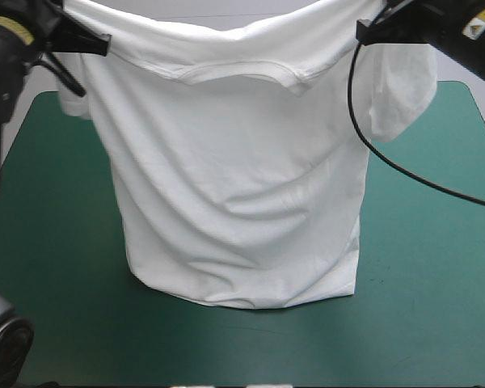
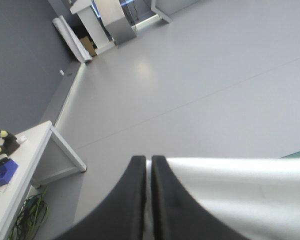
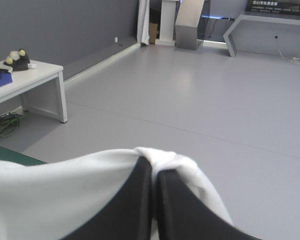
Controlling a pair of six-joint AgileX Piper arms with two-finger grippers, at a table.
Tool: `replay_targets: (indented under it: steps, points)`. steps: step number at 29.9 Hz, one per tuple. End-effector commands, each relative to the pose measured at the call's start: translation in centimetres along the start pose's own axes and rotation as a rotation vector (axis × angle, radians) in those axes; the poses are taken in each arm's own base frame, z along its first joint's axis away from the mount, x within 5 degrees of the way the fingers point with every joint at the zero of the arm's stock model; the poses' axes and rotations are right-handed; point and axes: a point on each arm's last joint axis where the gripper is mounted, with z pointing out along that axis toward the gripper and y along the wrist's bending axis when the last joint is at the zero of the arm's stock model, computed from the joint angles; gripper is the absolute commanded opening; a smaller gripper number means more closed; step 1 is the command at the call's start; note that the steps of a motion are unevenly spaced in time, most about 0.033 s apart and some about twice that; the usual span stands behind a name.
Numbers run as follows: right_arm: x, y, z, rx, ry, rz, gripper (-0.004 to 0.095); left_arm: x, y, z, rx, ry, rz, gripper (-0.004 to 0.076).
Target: Fold the cloth
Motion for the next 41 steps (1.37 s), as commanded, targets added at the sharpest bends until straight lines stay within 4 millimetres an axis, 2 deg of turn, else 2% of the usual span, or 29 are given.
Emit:
replay_targets:
  steps: [1,5,10,14,19,20,22,24,27,29,32,38,41]
  points:
    - [0.2,-0.6,3.0,0.032,-0.081,-0.022,-0.0015,-0.2,-0.2,3.2,-0.039,-0.082,-0.037,-0.0008]
    - [3.8,-1.2,9.2,0.033,0.002,-0.011,-0.0015,2.6,-1.9,9.4,-0.012,0.013,-0.073,-0.0008]
    - [7.8,-1.9,15.3,0.055,-0.002,-0.01,-0.0015,6.2,-3.7,16.5,0.007,0.037,-0.12,-0.0008]
    - [10.7,-2.3,18.8,0.07,0.0,-0.018,-0.0015,8.5,-5.0,20.0,0.015,0.049,-0.136,-0.0008]
    - [14.6,-2.4,22.0,0.066,0.082,-0.002,0.0017,11.5,-7.1,23.5,0.045,0.105,-0.131,0.0008]
    - [15.4,-2.5,22.6,0.065,0.099,0.002,0.0076,12.1,-7.5,24.1,0.05,0.114,-0.127,0.0038]
    - [17.1,-2.6,23.8,0.066,0.13,0.005,0.0258,13.2,-8.3,25.4,0.062,0.122,-0.127,0.0141]
    - [18.8,-2.9,24.8,0.068,0.16,0.008,0.0545,14.4,-9.1,26.5,0.072,0.14,-0.136,0.0256]
    - [20.3,-3.6,25.5,0.08,0.195,0.01,0.0885,16.7,-10.2,28.0,0.075,0.207,-0.106,0.0408]
    - [20.6,-3.7,25.3,0.074,0.248,0.019,0.0937,17.7,-10.4,28.1,0.078,0.29,-0.09,0.0447]
    - [19.8,-3.7,23.7,0.059,0.361,0.082,0.0899,17.8,-9.7,26.9,0.072,0.429,-0.06,0.0426]
    - [17.9,-3.1,19.3,0.028,0.601,0.084,0.076,16.5,-7.6,21.8,0.087,0.737,-0.036,0.0402]
    - [17.4,-2.8,17.4,0.014,0.706,0.083,0.0688,14.7,-6.8,20.0,0.113,0.692,-0.054,0.0402]
